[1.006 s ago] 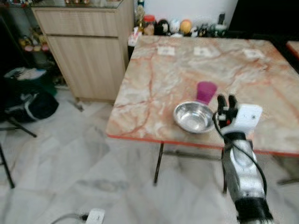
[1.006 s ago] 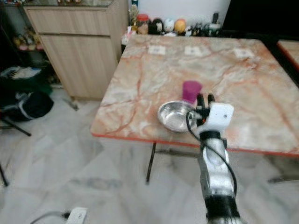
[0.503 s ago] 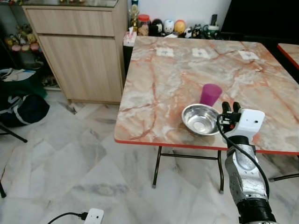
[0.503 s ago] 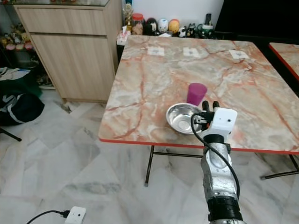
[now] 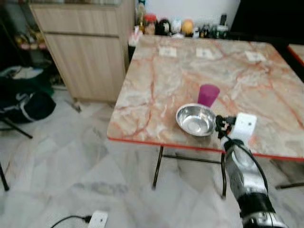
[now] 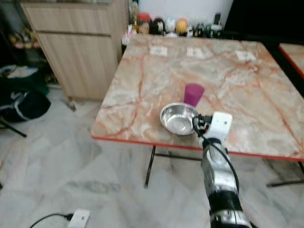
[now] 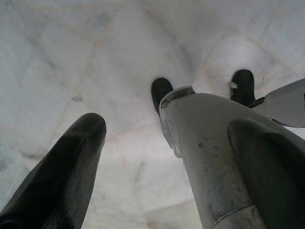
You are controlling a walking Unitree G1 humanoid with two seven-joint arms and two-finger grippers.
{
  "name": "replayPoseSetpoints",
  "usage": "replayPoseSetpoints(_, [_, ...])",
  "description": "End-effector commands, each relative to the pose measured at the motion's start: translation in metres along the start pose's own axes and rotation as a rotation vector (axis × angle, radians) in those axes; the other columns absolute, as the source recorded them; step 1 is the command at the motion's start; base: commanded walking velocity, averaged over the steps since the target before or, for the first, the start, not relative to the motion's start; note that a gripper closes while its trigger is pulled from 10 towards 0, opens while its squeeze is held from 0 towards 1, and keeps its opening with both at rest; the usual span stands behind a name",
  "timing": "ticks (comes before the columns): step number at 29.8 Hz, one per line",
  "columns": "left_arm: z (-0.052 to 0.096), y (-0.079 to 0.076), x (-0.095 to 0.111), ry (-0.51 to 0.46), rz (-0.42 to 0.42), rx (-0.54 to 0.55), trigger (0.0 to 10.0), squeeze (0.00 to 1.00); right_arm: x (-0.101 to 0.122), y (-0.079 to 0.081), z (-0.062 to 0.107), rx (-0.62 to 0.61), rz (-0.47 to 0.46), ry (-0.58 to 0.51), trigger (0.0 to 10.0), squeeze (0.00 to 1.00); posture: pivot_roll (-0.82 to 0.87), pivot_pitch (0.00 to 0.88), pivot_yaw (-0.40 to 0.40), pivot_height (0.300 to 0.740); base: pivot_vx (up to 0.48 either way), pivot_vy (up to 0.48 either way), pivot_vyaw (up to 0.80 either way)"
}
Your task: Setting the table
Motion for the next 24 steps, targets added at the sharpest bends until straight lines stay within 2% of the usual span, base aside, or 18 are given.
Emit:
replayPoseSetpoints(1, [0.001, -0.001, -0.008, 0.03, -0.01, -0.002, 10.0, 0.0, 0.0, -0.001, -0.002, 0.005, -0.031, 0.02, 10.0, 0.0, 0.08, 0.058, -0.039, 0.74, 0.0, 0.0, 0.0])
replayPoseSetpoints(2, [0.001, -0.001, -0.008, 0.03, -0.009, -0.002, 10.0, 0.0, 0.001, -0.001, -0.003, 0.004, -0.033, 0.016, 10.0, 0.0, 0.08, 0.058, -0.039, 0.74, 0.0, 0.0, 0.0])
replayPoseSetpoints(3, [0.001, -0.001, -0.008, 0.03, -0.008, -0.001, 10.0, 0.0, 0.004, 0.002, -0.003, 0.028, -0.058, 0.003, 10.0, 1.0, 0.08, 0.058, -0.039, 0.74, 0.0, 0.0, 0.0])
replayPoseSetpoints(6, [0.001, -0.001, -0.009, 0.03, -0.007, 0.0, 10.0, 0.0, 0.005, 0.002, -0.004, 0.012, -0.034, 0.006, 10.0, 1.0, 0.08, 0.06, -0.04, 0.74, 0.0, 0.0, 0.0])
replayPoseSetpoints(7, [0.001, -0.001, -0.009, 0.031, -0.008, -0.002, 10.0, 0.0, 0.003, 0.001, -0.004, 0.002, -0.054, 0.027, 10.0, 0.6, 0.08, 0.061, -0.04, 0.74, 0.0, 0.0, 0.0])
replayPoseSetpoints(8, [0.001, -0.001, -0.009, 0.031, -0.008, -0.002, 10.0, 0.0, 0.003, 0.001, -0.004, 0.002, -0.054, 0.027, 10.0, 0.6, 0.08, 0.061, -0.04, 0.74, 0.0, 0.0, 0.0])
replayPoseSetpoints(9, [0.001, -0.001, -0.009, 0.032, -0.009, -0.002, 10.0, 0.0, -0.001, 0.0, -0.005, -0.004, -0.076, 0.06, 10.0, 0.0, 0.08, 0.06, -0.04, 0.74, 0.0, 0.0, 0.0])
replayPoseSetpoints(13, [0.001, -0.001, -0.009, 0.033, -0.008, -0.002, 10.0, 0.0, -0.011, -0.001, -0.008, -0.003, -0.151, 0.153, 10.0, 0.0, 0.08, 0.059, -0.04, 0.74, 0.0, 0.0, 0.0])
replayPoseSetpoints(19, [0.001, -0.001, -0.009, 0.031, -0.004, 0.0, 10.0, 0.0, -0.015, 0.004, -0.011, 0.041, -0.148, 0.193, 10.0, 0.0, 0.08, 0.059, -0.043, 0.74, 0.0, 0.0, 0.0])
replayPoseSetpoints(24, [0.001, -0.001, -0.01, 0.031, -0.001, 0.0, 10.0, 0.0, -0.011, 0.008, -0.014, 0.062, -0.173, 0.183, 10.0, 0.0, 0.09, 0.062, -0.044, 0.74, 0.0, 0.0, 0.0])
Point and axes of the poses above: a point about 5 cm out from each wrist's last joint towards the gripper, its own z axis pointing back from the gripper into the wrist, its own x axis along the axis of the wrist's last joint, y = z × x, the point moved 1 cm from there along -z, pointing out of the wrist towards the gripper, and after that the axes turned 5 degrees about z, right-handed, at the moved point
